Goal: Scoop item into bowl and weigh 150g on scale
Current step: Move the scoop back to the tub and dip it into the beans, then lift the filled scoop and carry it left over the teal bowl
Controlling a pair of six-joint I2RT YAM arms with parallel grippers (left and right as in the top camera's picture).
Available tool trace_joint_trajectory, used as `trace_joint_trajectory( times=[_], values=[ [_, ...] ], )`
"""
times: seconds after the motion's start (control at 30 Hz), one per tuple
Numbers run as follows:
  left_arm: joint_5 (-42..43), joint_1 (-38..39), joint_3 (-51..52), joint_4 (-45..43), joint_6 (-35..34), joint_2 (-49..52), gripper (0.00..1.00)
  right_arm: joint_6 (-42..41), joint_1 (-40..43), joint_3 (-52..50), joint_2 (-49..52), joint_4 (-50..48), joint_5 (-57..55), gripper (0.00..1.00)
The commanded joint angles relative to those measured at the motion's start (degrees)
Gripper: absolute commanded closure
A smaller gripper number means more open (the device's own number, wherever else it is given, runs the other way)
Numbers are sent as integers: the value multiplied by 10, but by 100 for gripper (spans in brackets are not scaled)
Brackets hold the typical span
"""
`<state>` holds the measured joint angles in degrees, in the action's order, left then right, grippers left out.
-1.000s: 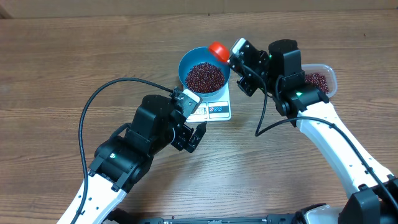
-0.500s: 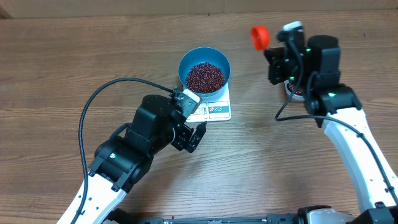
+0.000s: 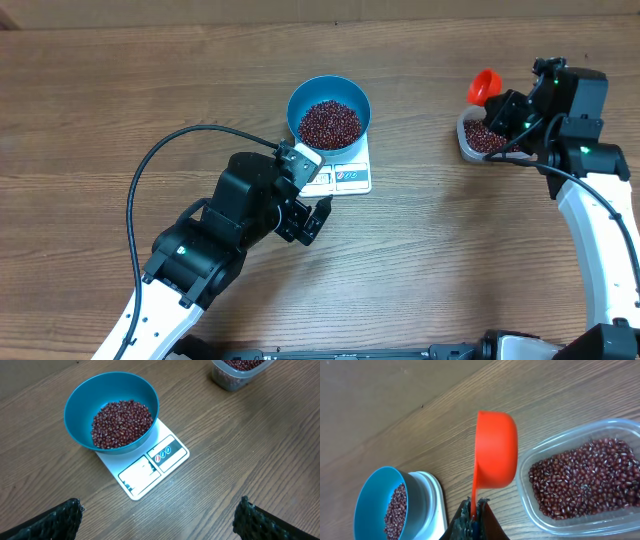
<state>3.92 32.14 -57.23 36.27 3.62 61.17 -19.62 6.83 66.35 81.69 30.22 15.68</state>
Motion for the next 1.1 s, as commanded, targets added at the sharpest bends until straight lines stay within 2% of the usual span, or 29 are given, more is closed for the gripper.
trace_joint_trajectory(
  times=[0.0, 0.57, 1.07],
  values=[
    [5, -3, 5, -1, 11, 3, 1, -16, 1, 20, -11, 0, 5, 96],
    [5, -3, 5, -1, 11, 3, 1, -12, -13, 20, -10, 2, 121, 96],
    [5, -3, 5, -1, 11, 3, 1, 23, -156, 19, 59, -15, 108, 96]
  ],
)
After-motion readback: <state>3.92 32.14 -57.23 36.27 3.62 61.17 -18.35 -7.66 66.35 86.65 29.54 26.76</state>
